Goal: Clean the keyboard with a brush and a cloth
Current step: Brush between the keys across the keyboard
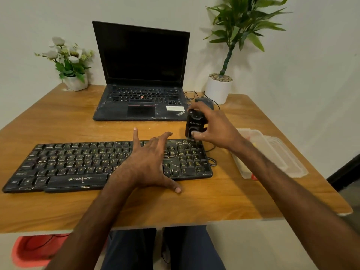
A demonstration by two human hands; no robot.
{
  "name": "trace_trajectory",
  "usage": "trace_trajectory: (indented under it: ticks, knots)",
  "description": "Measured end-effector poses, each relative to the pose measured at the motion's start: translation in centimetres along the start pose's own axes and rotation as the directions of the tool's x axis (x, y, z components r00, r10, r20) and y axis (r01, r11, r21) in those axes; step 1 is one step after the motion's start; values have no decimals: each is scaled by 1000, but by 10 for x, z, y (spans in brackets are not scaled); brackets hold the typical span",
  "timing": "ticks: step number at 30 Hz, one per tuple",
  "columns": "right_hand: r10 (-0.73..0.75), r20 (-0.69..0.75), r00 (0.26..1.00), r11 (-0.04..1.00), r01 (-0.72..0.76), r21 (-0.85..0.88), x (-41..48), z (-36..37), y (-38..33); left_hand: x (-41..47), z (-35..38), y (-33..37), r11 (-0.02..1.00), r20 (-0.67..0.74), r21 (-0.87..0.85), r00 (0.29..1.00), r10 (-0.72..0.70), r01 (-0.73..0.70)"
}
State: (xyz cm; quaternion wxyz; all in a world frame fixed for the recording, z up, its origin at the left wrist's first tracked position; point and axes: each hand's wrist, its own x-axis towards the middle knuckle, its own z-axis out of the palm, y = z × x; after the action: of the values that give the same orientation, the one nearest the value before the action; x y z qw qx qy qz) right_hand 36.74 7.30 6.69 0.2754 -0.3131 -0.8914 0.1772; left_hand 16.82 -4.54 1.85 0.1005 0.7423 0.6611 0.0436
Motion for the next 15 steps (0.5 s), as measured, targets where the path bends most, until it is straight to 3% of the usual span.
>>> trace_trajectory:
  ticks: [5,10,15]
  knots:
    - [-19,42,999,998,16,55,-1,5,1,0,1,0,1000,0,-7,1000,-3,3]
    - [-84,26,996,986,87,-141,4,3,0,0,0,0,1000,8,-4,1000,1,-1]
    - [-209,133,969,959,230,-165,3,8,-4,0,0,0,1000,-2,-5,1000,1,-1]
